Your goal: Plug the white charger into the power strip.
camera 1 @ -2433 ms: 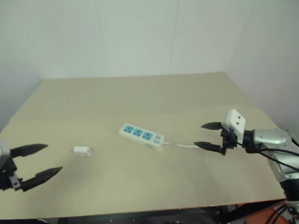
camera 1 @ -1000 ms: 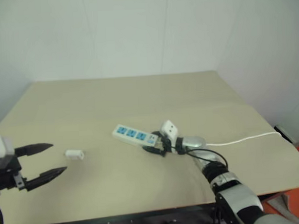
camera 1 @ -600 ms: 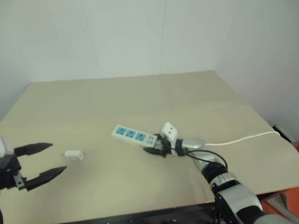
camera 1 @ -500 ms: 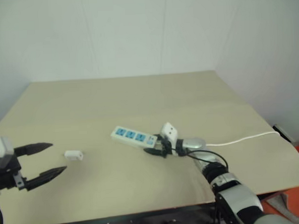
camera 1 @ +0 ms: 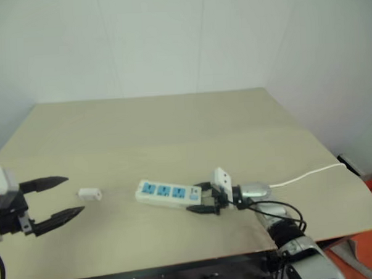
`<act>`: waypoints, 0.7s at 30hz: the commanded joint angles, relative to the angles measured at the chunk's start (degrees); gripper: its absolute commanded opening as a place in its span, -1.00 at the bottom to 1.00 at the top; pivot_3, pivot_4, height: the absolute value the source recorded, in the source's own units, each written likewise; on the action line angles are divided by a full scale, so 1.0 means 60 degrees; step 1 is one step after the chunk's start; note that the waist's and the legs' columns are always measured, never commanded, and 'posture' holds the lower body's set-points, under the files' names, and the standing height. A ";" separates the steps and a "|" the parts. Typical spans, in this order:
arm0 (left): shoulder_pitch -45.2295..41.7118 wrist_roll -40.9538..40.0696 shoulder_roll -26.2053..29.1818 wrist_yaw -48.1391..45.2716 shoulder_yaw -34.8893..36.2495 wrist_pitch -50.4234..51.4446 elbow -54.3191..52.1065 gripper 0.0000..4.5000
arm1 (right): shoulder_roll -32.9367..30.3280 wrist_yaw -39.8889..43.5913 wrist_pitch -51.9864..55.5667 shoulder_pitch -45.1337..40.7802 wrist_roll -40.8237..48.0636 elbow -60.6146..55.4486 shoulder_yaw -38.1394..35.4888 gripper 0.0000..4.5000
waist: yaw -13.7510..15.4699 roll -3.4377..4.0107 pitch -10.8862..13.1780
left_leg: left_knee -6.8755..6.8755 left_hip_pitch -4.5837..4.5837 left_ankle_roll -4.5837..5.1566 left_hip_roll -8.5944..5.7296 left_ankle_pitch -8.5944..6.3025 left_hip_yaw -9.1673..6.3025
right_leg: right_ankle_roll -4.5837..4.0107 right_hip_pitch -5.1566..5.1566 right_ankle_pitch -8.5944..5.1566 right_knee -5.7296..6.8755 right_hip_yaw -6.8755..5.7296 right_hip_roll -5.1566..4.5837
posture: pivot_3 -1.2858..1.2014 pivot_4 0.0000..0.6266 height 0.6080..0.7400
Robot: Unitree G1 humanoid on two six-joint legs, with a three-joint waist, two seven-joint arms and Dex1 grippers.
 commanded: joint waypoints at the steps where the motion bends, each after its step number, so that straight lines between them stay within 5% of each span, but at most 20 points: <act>1: -0.0137 -0.0052 0.0189 0.0013 0.0043 0.0000 -0.0033 1.00 | 0.0196 -0.0112 -0.0525 -0.0005 -0.0112 0.0091 0.0152 0.51 | -0.0016 0.0000 0.0000 | 0.0000 0.0001 0.0000 0.0000 0.0000 -0.0002 | 0.0000 0.0000 0.0000 0.0000 0.0000 0.0003 | 0.03 -0.52 1.00; 6: -0.0162 -0.0055 0.0188 -0.0007 0.0048 0.0016 -0.0044 1.00 | 0.0312 0.0107 -0.0901 -0.0027 -0.0110 0.0501 0.0198 0.51 | -0.0040 -0.0005 -0.0003 | 0.0000 0.0013 0.0000 0.0008 0.0000 -0.0041 | -0.0012 0.0009 0.0003 0.0001 0.0003 0.0040 | 0.03 -0.52 1.00; 7: -0.0161 -0.0056 0.0191 -0.0009 0.0055 0.0020 -0.0046 1.00 | 0.0334 0.0161 -0.0858 -0.0046 -0.0065 0.0553 0.0181 0.84 | -0.0037 -0.0005 -0.0003 | 0.0000 0.0013 0.0000 0.0011 0.0000 -0.0051 | -0.0020 0.0009 0.0007 0.0001 0.0003 0.0050 | 0.03 -0.52 1.00; 9: -0.0152 -0.0066 0.0188 -0.0008 0.0070 0.0035 -0.0070 1.00 | 0.0359 0.0500 -0.0726 -0.0114 0.0108 0.0690 0.0150 0.98 | -0.0028 -0.0005 -0.0003 | 0.0000 0.0015 0.0001 0.0018 0.0000 -0.0064 | -0.0030 0.0008 0.0004 0.0008 0.0003 0.0065 | 0.03 -0.52 1.00; 21: -0.0202 -0.0060 0.0273 -0.0073 0.0109 0.0025 0.0030 1.00 | 0.0770 0.0494 -0.0919 -0.0354 -0.0018 0.1644 0.0126 0.98 | -0.0057 -0.0031 -0.0019 | 0.0000 0.0032 -0.0001 0.0019 -0.0001 -0.0093 | -0.0055 0.0015 0.0013 0.0011 0.0002 0.0084 | 0.03 -0.52 1.00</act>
